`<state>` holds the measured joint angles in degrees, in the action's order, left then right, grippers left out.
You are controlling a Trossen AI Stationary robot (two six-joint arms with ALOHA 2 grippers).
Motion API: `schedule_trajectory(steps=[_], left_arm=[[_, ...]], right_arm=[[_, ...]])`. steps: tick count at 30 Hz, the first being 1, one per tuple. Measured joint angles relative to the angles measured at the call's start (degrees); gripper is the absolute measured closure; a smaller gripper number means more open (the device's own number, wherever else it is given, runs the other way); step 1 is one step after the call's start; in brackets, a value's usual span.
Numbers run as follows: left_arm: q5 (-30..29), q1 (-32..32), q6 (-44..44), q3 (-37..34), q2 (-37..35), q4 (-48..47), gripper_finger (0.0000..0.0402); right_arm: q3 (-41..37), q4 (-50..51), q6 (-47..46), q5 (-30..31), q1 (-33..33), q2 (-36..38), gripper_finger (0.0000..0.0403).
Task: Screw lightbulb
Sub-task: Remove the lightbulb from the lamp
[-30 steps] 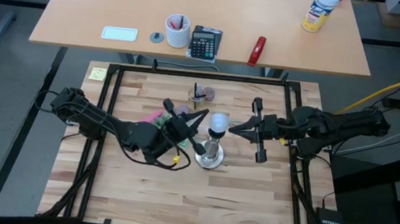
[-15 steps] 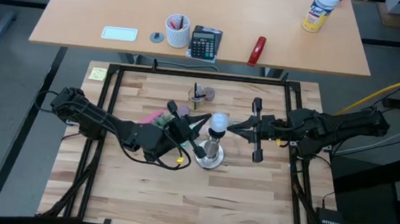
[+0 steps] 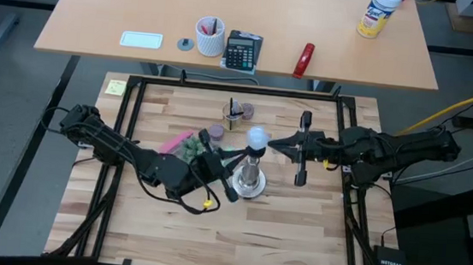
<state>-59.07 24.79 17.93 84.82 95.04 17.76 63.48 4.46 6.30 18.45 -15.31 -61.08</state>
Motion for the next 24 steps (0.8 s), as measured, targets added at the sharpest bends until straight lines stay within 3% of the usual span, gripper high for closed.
schedule_trajectory(steps=[8, 16, 24], left_arm=[[-0.6, 1.9, -1.2, 0.0, 0.0, 0.2, 0.04], [-0.8, 4.9, 4.2, 0.0, 0.0, 0.6, 0.04], [-1.0, 4.4, -3.7, 0.0, -1.5, 3.5, 0.04]], right_arm=[[0.0, 1.1, -0.1, 2.4, 0.0, 0.0, 0.0386], [0.0, 7.6, -3.3, 2.0, 0.0, 0.0, 0.0386], [0.0, 8.9, -4.7, -3.5, -0.1, 1.8, 0.0386]])
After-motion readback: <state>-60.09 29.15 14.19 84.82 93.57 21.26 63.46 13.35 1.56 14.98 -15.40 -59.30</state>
